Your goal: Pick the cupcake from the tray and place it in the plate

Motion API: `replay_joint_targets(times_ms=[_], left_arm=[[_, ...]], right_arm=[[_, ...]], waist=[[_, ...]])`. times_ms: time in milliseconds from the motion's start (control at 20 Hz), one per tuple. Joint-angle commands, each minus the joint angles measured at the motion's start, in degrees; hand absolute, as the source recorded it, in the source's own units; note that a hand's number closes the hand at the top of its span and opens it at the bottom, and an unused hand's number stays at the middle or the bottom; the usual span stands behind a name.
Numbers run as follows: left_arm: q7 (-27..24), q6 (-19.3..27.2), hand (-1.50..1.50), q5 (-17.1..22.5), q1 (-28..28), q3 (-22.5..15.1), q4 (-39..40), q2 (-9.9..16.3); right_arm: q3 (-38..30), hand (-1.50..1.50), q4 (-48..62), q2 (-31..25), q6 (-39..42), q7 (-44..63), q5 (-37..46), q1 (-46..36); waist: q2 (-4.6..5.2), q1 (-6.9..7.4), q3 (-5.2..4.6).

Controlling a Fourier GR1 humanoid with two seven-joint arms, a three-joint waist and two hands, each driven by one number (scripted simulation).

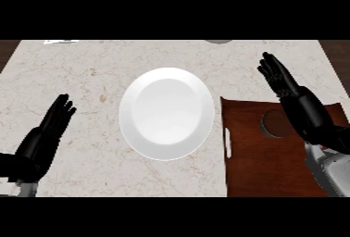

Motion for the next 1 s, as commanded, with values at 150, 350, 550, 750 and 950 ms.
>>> replay_joint_targets(times_ms=[150, 350, 550, 750, 950], left_arm=[[6.03, 3.53, 0.0, -1.33, 0.65, -4.37, 7.86, -5.86], [8.75, 3.63, 0.0, 0.18, 0.83, -5.67, 8.48, -7.87], [11.2, 4.3, 0.0, -0.66, -1.92, -7.92, 10.89, -11.2], [11.81, 4.12, 0.0, -1.63, -1.92, -8.13, 11.1, -11.71], [11.8, 3.02, 0.0, -2.08, -2.07, -6.96, 12.86, -12.44]], right_arm=[[-14.91, 1.5, 16.18, -8.56, 15.62, -7.38, -11.08, -6.5], [-16.53, 1.5, 23.3, -18.64, 4.92, -6.44, 4.98, -5.71], [-22.62, -1.5, 38.11, -10.17, 5.46, -19.41, -1.18, -7.89], [-25.3, -1.5, 49.14, -12.39, 17.42, -33.79, -1.76, -6.56], [-21.0, -1.5, 57.83, -13.3, 18.0, -36.03, 6.92, -13.25]], waist=[[-1.16, 0.81, 0.99], [-0.28, 0.24, 0.89], [-1.26, 1.76, 1.03], [-1.79, 1.52, 0.97], [-1.93, 1.9, 0.89]])
